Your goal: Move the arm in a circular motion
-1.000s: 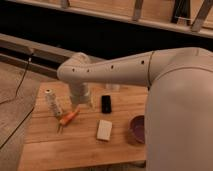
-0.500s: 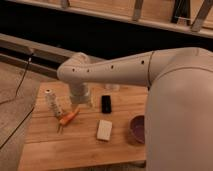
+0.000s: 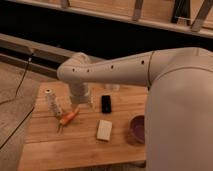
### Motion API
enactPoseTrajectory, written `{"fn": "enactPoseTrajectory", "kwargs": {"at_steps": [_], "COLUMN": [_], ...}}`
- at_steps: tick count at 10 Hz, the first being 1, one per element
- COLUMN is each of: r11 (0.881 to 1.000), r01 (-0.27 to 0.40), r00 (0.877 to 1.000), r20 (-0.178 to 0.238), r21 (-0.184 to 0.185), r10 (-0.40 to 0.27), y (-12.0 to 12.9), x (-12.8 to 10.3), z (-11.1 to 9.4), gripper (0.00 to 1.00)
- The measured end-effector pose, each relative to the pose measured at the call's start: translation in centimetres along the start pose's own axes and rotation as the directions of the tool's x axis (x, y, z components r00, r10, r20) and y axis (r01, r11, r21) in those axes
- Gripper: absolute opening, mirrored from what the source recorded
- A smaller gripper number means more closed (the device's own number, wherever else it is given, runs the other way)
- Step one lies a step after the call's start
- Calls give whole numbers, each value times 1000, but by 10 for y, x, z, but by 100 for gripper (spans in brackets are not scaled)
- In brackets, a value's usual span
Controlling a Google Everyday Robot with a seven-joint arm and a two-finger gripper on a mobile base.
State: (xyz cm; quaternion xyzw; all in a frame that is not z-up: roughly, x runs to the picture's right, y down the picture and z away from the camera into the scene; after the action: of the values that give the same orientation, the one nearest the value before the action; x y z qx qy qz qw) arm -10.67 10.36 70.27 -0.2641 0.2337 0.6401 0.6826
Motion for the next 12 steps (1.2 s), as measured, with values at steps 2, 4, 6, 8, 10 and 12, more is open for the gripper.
{"fn": "enactPoseTrajectory", "kwargs": {"at_steps": [2, 4, 6, 8, 10, 12], "r11": [1000, 999, 997, 995, 994, 994], "r01": [-3, -33, -66, -84, -79, -60], "r00": [1000, 999, 998, 996, 997, 998], "r20": [2, 5, 11, 13, 18, 25], "r21": [2, 24, 42, 57, 72, 88], "r10": [3, 33, 66, 84, 78, 59], "y": [-8, -38, -69, -97, -118, -136], "x": [2, 4, -1, -18, -45, -93], "z": [-7, -19, -29, -34, -33, -32], "gripper": [65, 65, 65, 65, 65, 65]}}
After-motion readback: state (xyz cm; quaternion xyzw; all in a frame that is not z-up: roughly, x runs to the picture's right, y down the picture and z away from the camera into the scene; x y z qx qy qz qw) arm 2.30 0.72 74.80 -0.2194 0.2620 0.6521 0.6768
